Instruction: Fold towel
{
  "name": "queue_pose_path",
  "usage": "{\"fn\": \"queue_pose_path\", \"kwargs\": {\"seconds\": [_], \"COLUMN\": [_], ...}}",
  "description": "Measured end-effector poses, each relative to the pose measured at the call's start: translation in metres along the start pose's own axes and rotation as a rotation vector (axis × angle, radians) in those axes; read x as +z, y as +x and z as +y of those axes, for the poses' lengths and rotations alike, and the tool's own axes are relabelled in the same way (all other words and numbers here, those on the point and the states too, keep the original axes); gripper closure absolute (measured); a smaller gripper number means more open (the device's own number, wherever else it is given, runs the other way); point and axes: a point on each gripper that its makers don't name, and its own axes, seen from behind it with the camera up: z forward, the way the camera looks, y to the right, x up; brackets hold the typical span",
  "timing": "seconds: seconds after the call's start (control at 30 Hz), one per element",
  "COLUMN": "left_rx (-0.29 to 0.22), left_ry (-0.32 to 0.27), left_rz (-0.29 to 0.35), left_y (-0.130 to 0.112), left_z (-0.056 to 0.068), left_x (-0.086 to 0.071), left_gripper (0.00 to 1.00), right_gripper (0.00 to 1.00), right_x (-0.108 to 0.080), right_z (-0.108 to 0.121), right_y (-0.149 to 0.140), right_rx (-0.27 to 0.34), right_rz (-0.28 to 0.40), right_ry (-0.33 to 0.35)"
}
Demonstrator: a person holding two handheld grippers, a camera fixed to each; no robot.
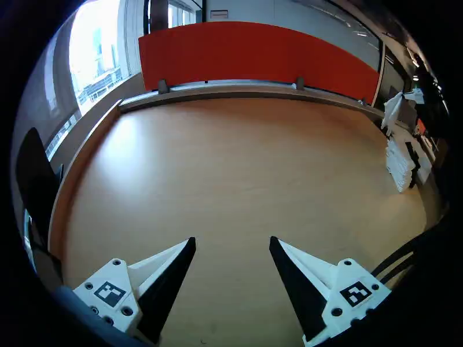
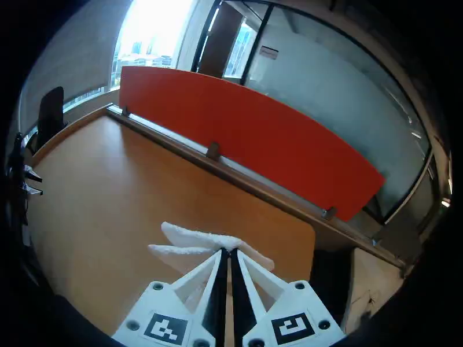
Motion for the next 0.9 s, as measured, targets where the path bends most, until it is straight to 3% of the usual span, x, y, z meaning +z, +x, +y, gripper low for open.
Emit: {"fn": "queue_pose_path", "kwargs": {"seconds": [0.5, 0.7, 0.9], "left_rx": [0.007, 0.013, 0.019], "left_ry": [-0.003, -0.008, -0.014], "left_rz": [0.0, 0.0, -0.003], "left_y": [0.004, 0.005, 0.003], "left_z": [0.002, 0.004, 0.006], "left_x": [0.001, 0.001, 0.001], "left_gripper": [0.05, 0.05, 0.05], "right_gripper": [0.96, 0.96, 0.96], "right_x": [-0.015, -0.033, -0.049], "right_z": [0.012, 0.011, 0.012], "right_y": [-0.025, -0.06, -0.115], "right_rx": [0.026, 0.051, 0.096], "right_rz": [-0.024, -0.06, -0.137], "right_ry": [-0.02, -0.028, -0.046]}}
